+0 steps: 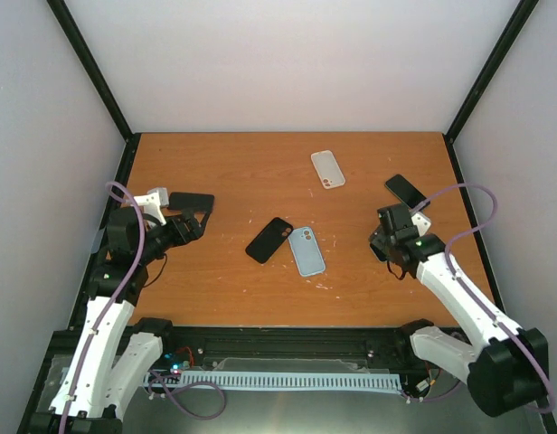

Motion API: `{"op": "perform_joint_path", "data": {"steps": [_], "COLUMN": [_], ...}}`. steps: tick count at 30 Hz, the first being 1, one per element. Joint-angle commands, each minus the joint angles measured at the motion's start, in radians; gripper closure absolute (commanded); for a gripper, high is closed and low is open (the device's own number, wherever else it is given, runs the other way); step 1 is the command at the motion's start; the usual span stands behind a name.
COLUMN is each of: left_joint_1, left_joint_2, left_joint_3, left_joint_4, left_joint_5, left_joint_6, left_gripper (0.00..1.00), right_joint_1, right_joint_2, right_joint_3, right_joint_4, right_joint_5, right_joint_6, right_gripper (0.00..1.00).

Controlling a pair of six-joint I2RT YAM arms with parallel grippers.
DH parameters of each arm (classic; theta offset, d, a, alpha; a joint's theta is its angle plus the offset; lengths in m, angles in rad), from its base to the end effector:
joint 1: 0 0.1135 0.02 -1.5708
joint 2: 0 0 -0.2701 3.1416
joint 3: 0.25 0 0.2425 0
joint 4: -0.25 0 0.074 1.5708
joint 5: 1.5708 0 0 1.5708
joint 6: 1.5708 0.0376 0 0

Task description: Put the phone into the phone case

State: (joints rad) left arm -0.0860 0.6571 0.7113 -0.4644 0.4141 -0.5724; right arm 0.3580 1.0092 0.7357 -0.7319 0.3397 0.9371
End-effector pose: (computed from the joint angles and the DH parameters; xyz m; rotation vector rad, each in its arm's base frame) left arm 0.1351 -0.0268 0.3079 -0.2166 2.0292 -0.8303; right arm 0.1704 0.0504 0.2440 0.8302 2.3520 0.0958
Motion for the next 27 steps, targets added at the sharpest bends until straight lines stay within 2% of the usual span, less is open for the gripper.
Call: {"op": "perform_joint_path", "data": {"steps": [1,9,16,21,27], "left_joint_1": [0.008,0.008,0.008,0.007,0.008], "left_joint_2": [-0.006,-0.011,-0.007,-0.005,-0.007], "left_joint_3": [0.011,0.016,0.016,0.016,0.017], "left_joint_4": [0.018,0.013,0.017,0.015,0.015], "left_joint_5": [0.002,-0.003,0.004,0.006,0.009], "left_joint_6": [0.029,0.040,0.046,0.048,0.049], "left_gripper": [0.01,0.01,0.01,0.00,0.00], "right_joint_1": [-0.111,-0.220,-0.285,-0.307,-0.323], "right_joint_2": [0.084,0.333,0.443,0.567,0.621], "right_joint_3": [-0.020,0.114,0.113,0.224,0.241], "right_joint_4": [0.089,0.018,0.113,-0.021,0.001], "right_joint_5": [-0.042,-0.049,-0.140,-0.124,-0.150], "right_joint_6": [0.034,0.132,0.156,0.210,0.221], "right_gripper": [0.24,0.24,0.25,0.24,0.19]}}
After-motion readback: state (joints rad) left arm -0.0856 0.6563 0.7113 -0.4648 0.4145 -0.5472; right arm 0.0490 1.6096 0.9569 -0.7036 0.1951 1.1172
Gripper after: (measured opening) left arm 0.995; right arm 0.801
